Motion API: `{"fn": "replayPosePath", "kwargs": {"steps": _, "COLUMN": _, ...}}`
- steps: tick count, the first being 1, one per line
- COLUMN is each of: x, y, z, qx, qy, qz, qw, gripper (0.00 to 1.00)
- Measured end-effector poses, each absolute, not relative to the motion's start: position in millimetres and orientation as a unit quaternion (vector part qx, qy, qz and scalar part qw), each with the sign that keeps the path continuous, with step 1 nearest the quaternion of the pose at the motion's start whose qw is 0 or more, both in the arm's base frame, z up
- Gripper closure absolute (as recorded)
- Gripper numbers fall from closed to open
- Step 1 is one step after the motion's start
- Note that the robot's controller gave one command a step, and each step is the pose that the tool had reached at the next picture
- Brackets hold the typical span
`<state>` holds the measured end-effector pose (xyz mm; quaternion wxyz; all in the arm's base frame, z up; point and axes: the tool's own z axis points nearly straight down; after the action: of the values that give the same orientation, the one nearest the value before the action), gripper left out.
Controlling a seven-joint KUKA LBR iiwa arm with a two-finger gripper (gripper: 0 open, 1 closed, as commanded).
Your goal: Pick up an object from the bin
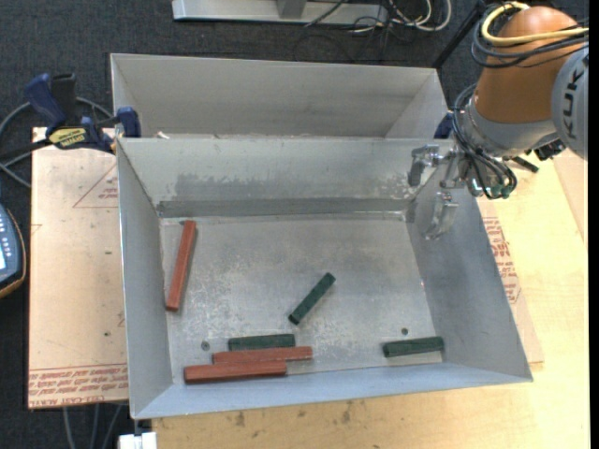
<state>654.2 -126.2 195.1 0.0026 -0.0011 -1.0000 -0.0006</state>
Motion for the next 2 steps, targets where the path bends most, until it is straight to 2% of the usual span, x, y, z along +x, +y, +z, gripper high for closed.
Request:
{"fn": "replayPosePath", "kwargs": {"steps": 1, "x": 585.6, "y": -49, "z": 117, "qx": 0.112, "qy": -0.994, "qz": -0.002, "qw": 0.002, "gripper": 0.00}}
{"fn": "replayPosePath", "kwargs": {"steps": 2, "x": 519.8, "y": 2, "z": 76, "qx": 0.137, "qy": -0.991, "qz": -0.002, "qw": 0.003, "gripper": 0.00}}
